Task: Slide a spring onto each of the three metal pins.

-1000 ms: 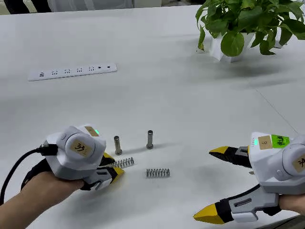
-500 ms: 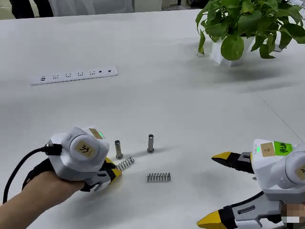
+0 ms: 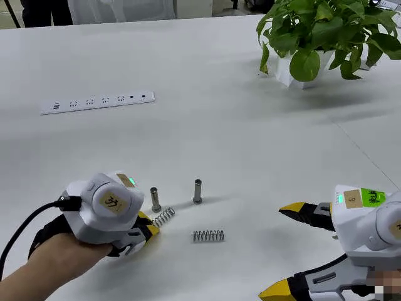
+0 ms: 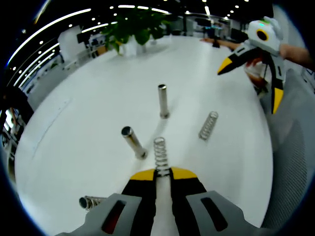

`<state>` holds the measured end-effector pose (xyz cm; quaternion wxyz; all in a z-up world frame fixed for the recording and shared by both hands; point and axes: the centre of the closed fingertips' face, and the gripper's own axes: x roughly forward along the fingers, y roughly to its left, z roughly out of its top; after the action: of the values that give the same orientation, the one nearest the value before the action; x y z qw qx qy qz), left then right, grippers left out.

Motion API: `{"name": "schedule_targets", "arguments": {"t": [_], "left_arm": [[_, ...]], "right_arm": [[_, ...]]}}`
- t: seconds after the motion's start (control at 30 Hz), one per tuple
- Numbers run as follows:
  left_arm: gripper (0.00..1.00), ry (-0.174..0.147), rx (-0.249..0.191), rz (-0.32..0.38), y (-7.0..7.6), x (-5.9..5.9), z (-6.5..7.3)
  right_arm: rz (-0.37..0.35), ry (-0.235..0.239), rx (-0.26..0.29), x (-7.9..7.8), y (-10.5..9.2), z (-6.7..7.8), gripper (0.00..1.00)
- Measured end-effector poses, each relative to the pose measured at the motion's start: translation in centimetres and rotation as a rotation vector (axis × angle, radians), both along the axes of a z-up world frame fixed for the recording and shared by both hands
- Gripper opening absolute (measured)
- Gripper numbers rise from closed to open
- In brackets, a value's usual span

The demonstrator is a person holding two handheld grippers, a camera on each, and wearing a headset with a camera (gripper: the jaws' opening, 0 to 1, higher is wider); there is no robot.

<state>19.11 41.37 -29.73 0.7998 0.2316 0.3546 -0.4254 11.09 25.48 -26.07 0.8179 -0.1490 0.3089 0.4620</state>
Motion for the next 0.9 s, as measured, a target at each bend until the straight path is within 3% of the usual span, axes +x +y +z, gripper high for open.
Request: {"name": "schedule_targets", "arguments": {"t": [0.47, 0.6, 0.9], "left_arm": [[0.10, 0.013, -0.092, 0.015, -0.5, -1.7, 0.7], [0.10, 0.024, -0.153, 0.018, -1.1, -2.7, 1.5], [0.10, -0.002, -0.244, -0.028, -2.6, -5.1, 3.6]], "right_arm": [[-0.018, 0.019, 0.051, -0.1, 0.8, 0.4, 0.90], [-0.021, 0.026, 0.083, 0.1, 1.2, 0.9, 0.89], [0.009, 0.030, 0.128, 0.6, 2.7, 2.4, 0.87]]}}
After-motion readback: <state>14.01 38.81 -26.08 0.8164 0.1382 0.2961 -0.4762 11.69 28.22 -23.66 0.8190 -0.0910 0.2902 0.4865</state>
